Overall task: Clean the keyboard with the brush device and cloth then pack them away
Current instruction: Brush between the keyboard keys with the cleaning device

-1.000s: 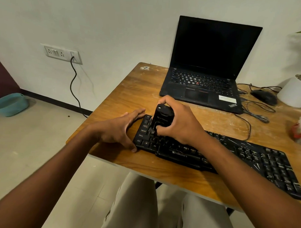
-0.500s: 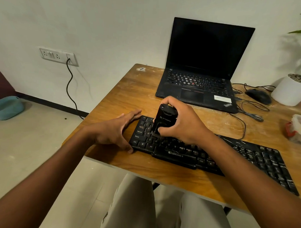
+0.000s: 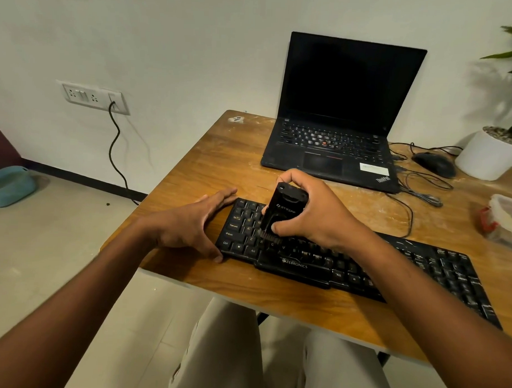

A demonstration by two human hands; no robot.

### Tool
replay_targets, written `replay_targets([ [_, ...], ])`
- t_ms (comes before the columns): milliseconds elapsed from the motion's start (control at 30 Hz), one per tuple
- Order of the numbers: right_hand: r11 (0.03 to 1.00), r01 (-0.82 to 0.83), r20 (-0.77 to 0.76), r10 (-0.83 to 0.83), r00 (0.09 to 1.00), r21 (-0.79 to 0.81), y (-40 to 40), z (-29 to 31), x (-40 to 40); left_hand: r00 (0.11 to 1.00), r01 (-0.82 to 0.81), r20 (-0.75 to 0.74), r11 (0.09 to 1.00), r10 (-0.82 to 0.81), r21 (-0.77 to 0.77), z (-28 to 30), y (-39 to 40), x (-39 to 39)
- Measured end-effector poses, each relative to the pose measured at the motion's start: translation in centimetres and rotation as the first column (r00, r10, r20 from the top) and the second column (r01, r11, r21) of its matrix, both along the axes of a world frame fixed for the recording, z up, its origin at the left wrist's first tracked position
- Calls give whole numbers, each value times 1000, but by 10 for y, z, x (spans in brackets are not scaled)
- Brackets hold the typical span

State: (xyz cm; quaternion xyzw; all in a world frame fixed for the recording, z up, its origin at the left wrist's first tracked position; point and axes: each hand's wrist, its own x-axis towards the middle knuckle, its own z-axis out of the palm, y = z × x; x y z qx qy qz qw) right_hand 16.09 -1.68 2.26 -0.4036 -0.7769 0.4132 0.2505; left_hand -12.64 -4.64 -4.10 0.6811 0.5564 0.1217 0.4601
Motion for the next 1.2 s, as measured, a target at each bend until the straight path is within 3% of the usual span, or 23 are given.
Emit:
replay_targets([
  [267, 993, -70, 41, 75, 996, -98, -6, 4, -3, 1000, -10, -17, 1000, 10, -10, 1, 0, 0],
  [467, 990, 53, 57, -61, 996, 129, 2, 5, -6, 1000, -4, -11, 1000, 4, -12, -1, 1, -1],
  [667, 982, -183, 64, 186, 980, -50, -12, 2, 0, 1000, -8, -14, 1000, 8, -11, -1, 1, -1],
  [900, 980, 15, 122, -40, 992, 197, 2, 0, -4, 1000, -11, -1, 1000, 11, -15, 0, 0, 1],
  [967, 981, 25, 75, -40, 996, 194, -1, 1, -4, 1000, -5, 1, 1000, 5, -16, 2, -1, 1],
  [1100, 992, -111, 55, 108, 993, 63, -13, -4, 0, 1000, -11, -7, 1000, 11, -18, 3, -1, 2],
  [1200, 992, -5, 106, -9, 994, 127, -3, -6, 6, 1000, -20, -18, 1000, 19, -14, 3, -2, 3],
])
